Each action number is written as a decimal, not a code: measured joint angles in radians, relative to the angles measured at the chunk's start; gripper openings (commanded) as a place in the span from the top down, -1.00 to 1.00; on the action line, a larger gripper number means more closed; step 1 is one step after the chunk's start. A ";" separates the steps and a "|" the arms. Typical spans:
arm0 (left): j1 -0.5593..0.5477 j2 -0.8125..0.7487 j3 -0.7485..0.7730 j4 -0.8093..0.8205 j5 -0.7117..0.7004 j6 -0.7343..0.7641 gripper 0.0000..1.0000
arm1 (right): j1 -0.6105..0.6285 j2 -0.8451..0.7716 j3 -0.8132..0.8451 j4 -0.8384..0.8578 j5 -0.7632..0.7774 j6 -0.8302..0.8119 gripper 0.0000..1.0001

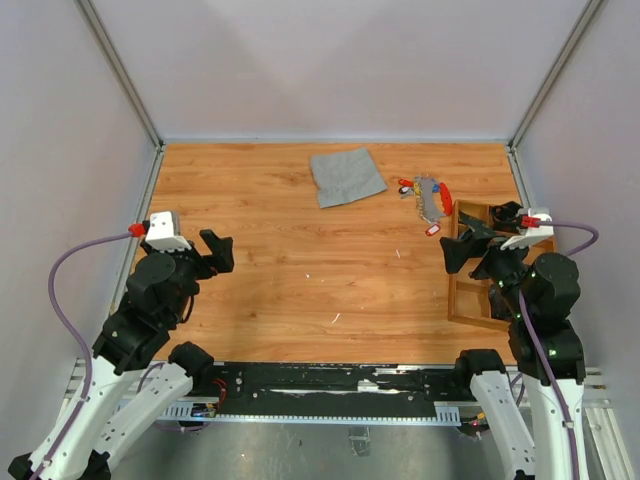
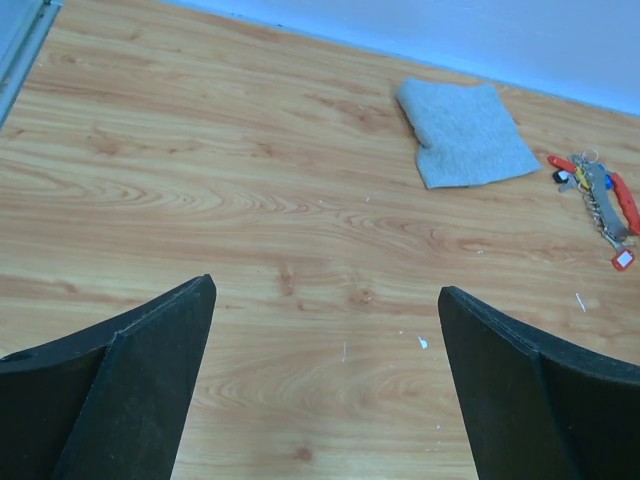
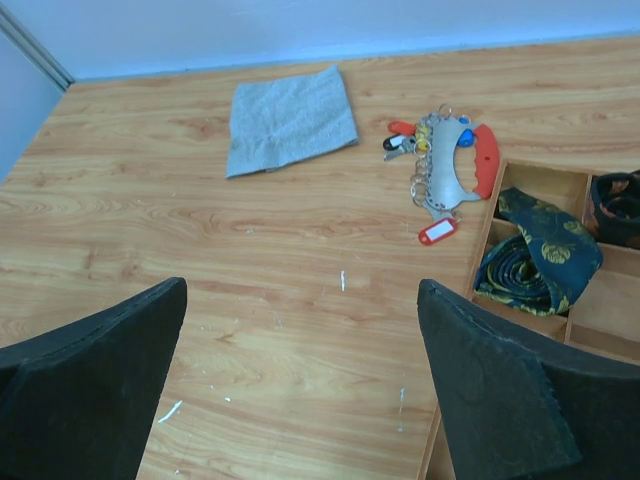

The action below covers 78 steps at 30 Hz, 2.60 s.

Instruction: Put the keys on the keyring

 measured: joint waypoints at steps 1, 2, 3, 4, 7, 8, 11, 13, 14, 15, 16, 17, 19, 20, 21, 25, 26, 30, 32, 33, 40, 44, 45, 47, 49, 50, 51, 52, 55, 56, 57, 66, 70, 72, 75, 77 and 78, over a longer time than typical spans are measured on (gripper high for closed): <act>0.000 0.000 0.000 -0.002 -0.001 -0.002 -0.99 | 0.000 0.004 0.000 -0.006 0.000 0.000 -0.97; 0.000 -0.001 0.000 -0.003 -0.002 -0.004 -0.99 | 0.000 0.012 0.000 -0.013 0.000 -0.001 -0.97; 0.000 -0.001 0.000 -0.006 -0.003 -0.006 -0.99 | 0.000 0.021 0.000 -0.018 0.000 -0.003 -0.97; 0.000 -0.001 0.000 -0.009 -0.004 -0.008 -0.99 | 0.000 0.029 0.000 -0.023 0.002 -0.005 -0.97; 0.000 -0.002 0.000 -0.012 -0.007 -0.020 -0.99 | 0.000 0.072 0.007 -0.045 0.019 -0.011 -0.97; 0.000 -0.002 0.000 -0.013 -0.010 -0.024 -0.99 | 0.000 0.086 0.008 -0.048 0.026 -0.013 -0.97; 0.000 -0.002 0.000 -0.014 -0.022 -0.036 -0.99 | 0.000 0.154 0.026 -0.071 0.043 -0.016 -0.97; 0.000 -0.003 -0.004 -0.013 -0.034 -0.043 -0.99 | 0.000 0.209 0.047 -0.077 0.050 -0.018 -0.97; 0.000 -0.004 -0.010 -0.010 -0.041 -0.046 -0.99 | 0.000 0.240 0.059 -0.080 0.054 -0.019 -0.97; 0.000 -0.006 -0.019 -0.007 -0.047 -0.048 -0.99 | 0.000 0.290 0.083 -0.087 0.058 -0.019 -0.98; 0.000 -0.007 -0.027 -0.006 -0.050 -0.049 -0.99 | 0.000 0.338 0.104 -0.087 0.058 -0.021 -0.98; 0.000 -0.007 -0.035 -0.006 -0.051 -0.048 -0.99 | 0.000 0.385 0.126 -0.092 0.058 -0.022 -0.99; 0.000 -0.006 -0.048 -0.007 -0.052 -0.048 -0.99 | 0.000 0.511 0.189 -0.103 0.053 -0.027 -0.99; 0.000 -0.006 -0.052 -0.006 -0.052 -0.048 -0.99 | 0.000 0.578 0.222 -0.105 0.047 -0.032 -0.99; 0.000 -0.006 -0.055 -0.005 -0.052 -0.048 -0.99 | 0.000 0.647 0.253 -0.105 0.045 -0.038 -0.98; 0.000 0.016 -0.056 0.004 -0.046 -0.047 -0.99 | 0.008 0.889 0.316 -0.093 0.048 -0.060 -0.97; 0.000 0.026 -0.056 0.006 -0.045 -0.047 -0.99 | 0.009 0.946 0.330 -0.093 0.052 -0.068 -0.97; 0.000 0.059 -0.056 0.010 -0.039 -0.045 -0.99 | 0.011 1.135 0.409 -0.087 0.066 -0.101 -0.97; 0.000 0.066 -0.058 0.013 -0.033 -0.045 -0.99 | 0.011 1.216 0.456 -0.075 0.081 -0.124 -0.97; 0.000 0.068 -0.058 0.015 -0.031 -0.044 -0.99 | 0.011 1.241 0.471 -0.070 0.088 -0.131 -0.97; 0.000 0.097 -0.060 0.028 -0.013 -0.040 -0.99 | 0.011 1.440 0.605 -0.026 0.099 -0.208 -0.97; 0.000 0.114 -0.061 0.032 -0.009 -0.037 -0.99 | 0.011 1.530 0.678 -0.014 0.100 -0.231 -0.97; 0.000 0.117 -0.061 0.031 -0.009 -0.037 -0.99 | 0.011 1.553 0.699 -0.012 0.101 -0.235 -0.97; 0.000 0.119 -0.061 0.031 -0.009 -0.037 -0.99 | 0.011 1.590 0.734 -0.008 0.106 -0.245 -0.97; 0.000 0.119 -0.061 0.032 -0.007 -0.037 -0.99 | 0.010 1.623 0.767 -0.008 0.107 -0.253 -0.97; 0.000 0.120 -0.061 0.032 -0.006 -0.036 -0.99 | 0.008 1.641 0.788 -0.010 0.106 -0.256 -0.97; 0.000 0.122 -0.061 0.032 -0.005 -0.036 -0.99 | 0.006 1.662 0.813 -0.013 0.103 -0.258 -0.97; 0.000 0.126 -0.061 0.033 -0.003 -0.035 -0.99 | 0.005 1.680 0.835 -0.015 0.099 -0.260 -0.98; 0.000 0.143 -0.061 0.037 0.003 -0.033 -0.99 | -0.003 1.742 0.909 -0.026 0.079 -0.266 -1.00; 0.000 0.147 -0.061 0.037 0.003 -0.033 -0.99 | -0.003 1.755 0.922 -0.028 0.074 -0.267 -0.99; 0.000 0.149 -0.061 0.038 0.004 -0.033 -0.99 | -0.004 1.770 0.935 -0.035 0.068 -0.268 -0.98; 0.000 0.150 -0.061 0.040 0.005 -0.033 -0.99 | -0.010 1.831 0.988 -0.088 0.056 -0.250 -0.73; 0.000 0.150 -0.061 0.041 0.005 -0.033 -0.99 | -0.010 1.831 0.987 -0.105 0.048 -0.237 -0.48; 0.000 0.150 -0.061 0.042 0.006 -0.032 -0.99 | -0.010 1.826 0.976 -0.097 0.046 -0.229 -0.37; 0.000 0.150 -0.061 0.043 0.010 -0.032 -0.99 | -0.010 1.788 0.909 -0.075 0.042 -0.219 -0.21; 0.000 0.150 -0.061 0.044 0.012 -0.030 -0.99 | -0.006 1.756 0.856 -0.061 0.043 -0.216 -0.11; 0.000 0.150 -0.061 0.045 0.013 -0.030 -0.99 | -0.004 1.738 0.828 -0.061 0.047 -0.214 -0.05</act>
